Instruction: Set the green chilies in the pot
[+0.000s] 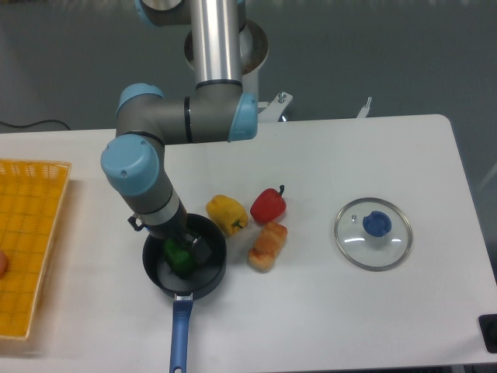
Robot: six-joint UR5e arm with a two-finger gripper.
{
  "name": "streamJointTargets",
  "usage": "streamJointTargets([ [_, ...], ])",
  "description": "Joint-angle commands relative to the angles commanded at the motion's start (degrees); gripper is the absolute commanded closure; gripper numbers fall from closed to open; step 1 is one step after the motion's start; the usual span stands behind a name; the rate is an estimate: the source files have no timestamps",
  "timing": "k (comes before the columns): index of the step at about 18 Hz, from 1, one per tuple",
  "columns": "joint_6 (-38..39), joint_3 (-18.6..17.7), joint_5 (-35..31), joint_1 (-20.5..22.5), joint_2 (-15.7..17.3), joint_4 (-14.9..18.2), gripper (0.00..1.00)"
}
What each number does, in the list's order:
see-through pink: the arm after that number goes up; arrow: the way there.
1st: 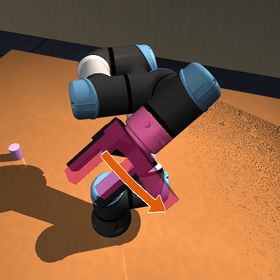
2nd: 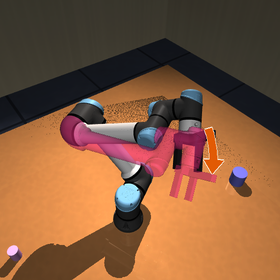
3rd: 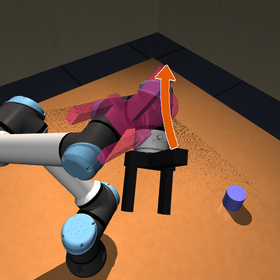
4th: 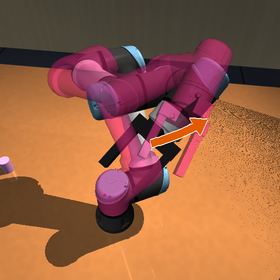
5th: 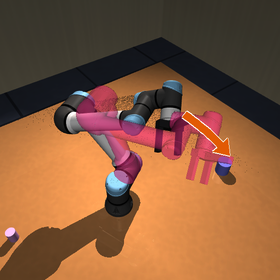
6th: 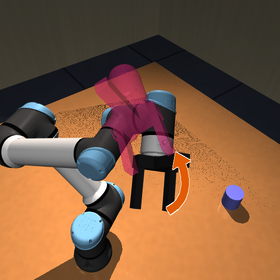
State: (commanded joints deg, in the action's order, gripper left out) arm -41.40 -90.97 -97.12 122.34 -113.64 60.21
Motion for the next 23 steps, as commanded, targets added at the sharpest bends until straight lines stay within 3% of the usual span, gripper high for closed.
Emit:
streamJointTargets([
  [5,-1.8,0.6,-0.5,3.4,1.1,-1.1,0.0],
  [15,-25.1,0.7,2.2,15.3,2.8,-1.7,0.0],
  [20,-31.1,1.9,4.9,20.9,2.7,-0.9,0.0],
  [23,-34.1,2.6,5.3,23.8,2.7,3.0,0.0],
])
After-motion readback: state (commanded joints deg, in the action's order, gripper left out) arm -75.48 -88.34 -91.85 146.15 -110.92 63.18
